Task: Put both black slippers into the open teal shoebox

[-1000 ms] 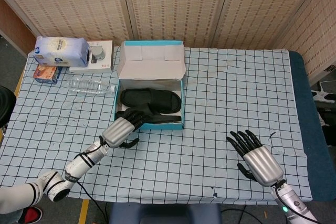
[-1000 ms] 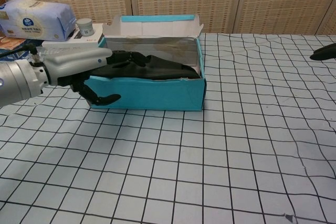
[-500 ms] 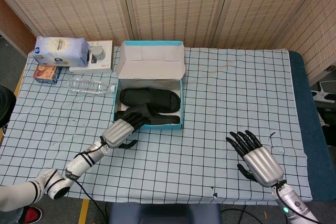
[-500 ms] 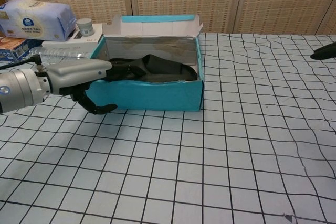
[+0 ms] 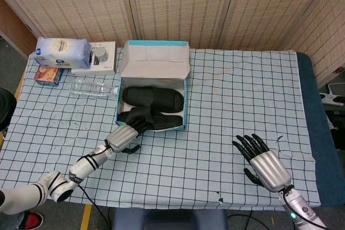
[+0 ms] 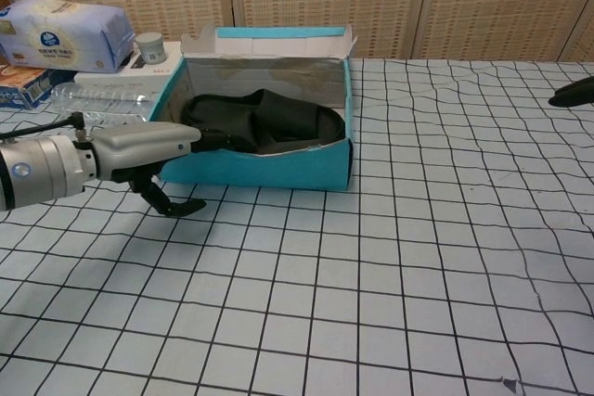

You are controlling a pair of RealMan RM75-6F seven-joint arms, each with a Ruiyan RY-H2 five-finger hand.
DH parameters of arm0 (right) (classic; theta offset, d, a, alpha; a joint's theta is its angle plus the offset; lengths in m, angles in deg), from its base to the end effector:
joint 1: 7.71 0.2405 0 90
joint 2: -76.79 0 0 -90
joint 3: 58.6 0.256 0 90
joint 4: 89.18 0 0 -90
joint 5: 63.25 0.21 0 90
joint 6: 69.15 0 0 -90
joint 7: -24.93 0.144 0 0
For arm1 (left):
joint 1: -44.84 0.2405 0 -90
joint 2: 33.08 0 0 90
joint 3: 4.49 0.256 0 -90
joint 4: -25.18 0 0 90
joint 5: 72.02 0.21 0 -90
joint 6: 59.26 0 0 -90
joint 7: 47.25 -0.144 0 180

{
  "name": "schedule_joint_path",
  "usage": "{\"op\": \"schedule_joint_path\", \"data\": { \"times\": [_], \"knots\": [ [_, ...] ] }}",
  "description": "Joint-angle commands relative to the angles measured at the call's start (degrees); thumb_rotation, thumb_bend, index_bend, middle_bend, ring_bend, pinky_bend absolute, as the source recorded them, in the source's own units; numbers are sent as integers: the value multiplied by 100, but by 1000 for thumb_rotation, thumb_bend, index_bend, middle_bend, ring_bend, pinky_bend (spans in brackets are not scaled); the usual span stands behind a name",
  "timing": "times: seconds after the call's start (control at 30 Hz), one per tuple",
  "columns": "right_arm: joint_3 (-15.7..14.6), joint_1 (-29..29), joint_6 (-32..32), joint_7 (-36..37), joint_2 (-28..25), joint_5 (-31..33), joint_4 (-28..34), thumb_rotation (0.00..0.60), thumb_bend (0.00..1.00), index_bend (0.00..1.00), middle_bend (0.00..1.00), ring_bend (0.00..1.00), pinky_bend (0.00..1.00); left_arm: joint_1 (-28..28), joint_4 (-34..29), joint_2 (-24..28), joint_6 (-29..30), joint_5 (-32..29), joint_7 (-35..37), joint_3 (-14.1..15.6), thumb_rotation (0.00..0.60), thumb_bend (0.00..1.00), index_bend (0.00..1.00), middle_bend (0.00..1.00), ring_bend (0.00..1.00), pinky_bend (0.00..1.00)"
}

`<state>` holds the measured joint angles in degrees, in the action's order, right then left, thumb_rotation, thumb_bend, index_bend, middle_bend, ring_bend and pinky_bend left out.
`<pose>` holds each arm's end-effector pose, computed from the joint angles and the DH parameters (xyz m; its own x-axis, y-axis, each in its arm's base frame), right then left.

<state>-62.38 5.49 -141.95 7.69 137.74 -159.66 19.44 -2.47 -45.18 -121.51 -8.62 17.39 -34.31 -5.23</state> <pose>-0.2241 -0.1768 0.1062 0.5353 -0.1938 0.8221 -0.8118 -0.3868 0.4374 -0.1636 0.3469 -0.0315 0.4845 0.3678 0.7937 0.7709 -0.6084 -0.1887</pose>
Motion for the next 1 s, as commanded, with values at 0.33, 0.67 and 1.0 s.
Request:
{"op": "schedule_joint_path", "data": {
  "times": [0.33, 0.67, 1.0],
  "knots": [
    [-37, -204, -373, -26, 60, -190, -116, 595, 363, 0, 0, 0, 0, 532, -1227, 919, 2074, 601, 491, -281, 600, 437, 20, 44, 0, 74],
    [200, -831, -1174, -565, 670, 438, -819, 594, 363, 0, 0, 0, 0, 3234, -1295, 1586, 4781, 277, -1202, 617, 600, 423, 0, 0, 0, 57],
    [465, -883, -1142, -569, 775, 998, -928, 595, 363, 0, 0, 0, 0, 3961, -1141, 1589, 5120, -281, -1776, 319, 600, 414, 0, 0, 0, 47]
  ]
}}
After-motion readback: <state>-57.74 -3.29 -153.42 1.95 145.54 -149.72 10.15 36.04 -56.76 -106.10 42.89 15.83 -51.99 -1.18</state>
